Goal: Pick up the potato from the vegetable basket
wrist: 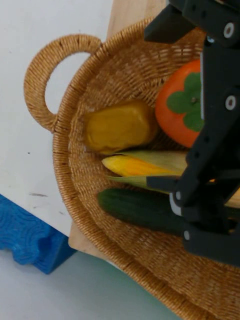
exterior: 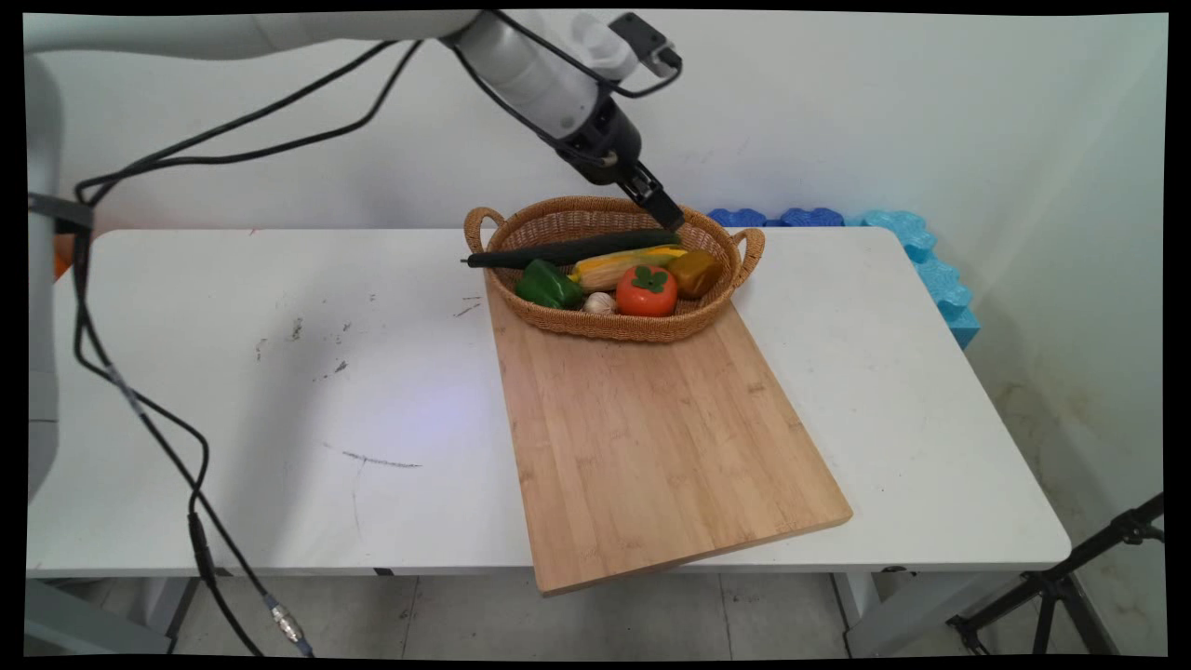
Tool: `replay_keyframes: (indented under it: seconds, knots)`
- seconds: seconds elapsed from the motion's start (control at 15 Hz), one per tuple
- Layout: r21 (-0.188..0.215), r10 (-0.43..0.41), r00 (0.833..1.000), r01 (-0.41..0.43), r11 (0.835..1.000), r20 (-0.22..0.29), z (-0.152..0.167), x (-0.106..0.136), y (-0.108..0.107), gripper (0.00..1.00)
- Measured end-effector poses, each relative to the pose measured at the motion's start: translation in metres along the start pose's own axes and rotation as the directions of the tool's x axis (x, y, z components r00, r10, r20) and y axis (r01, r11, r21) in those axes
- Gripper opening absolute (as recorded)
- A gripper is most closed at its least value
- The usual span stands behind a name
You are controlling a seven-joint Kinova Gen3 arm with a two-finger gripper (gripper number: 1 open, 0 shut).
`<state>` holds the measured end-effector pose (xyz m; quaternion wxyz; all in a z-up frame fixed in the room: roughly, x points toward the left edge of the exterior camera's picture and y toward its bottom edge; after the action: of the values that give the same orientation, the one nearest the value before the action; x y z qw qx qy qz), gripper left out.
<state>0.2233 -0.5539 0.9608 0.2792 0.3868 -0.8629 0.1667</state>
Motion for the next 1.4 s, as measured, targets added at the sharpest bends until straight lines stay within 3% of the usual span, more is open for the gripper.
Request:
replay_keyframes:
  seconds: [0.33,0.6,1.4]
  knots:
    - [0.021,0.003,0.997,-0.005,1.0,0.072,0.042,0.015,-0.001,1.0]
    - [0.014,-0.021,0.993,0.019,1.0,0.112,0.073,0.022,0.002,1.0]
    - [0.007,-0.066,0.986,0.065,0.998,0.15,0.128,0.029,0.004,1.0]
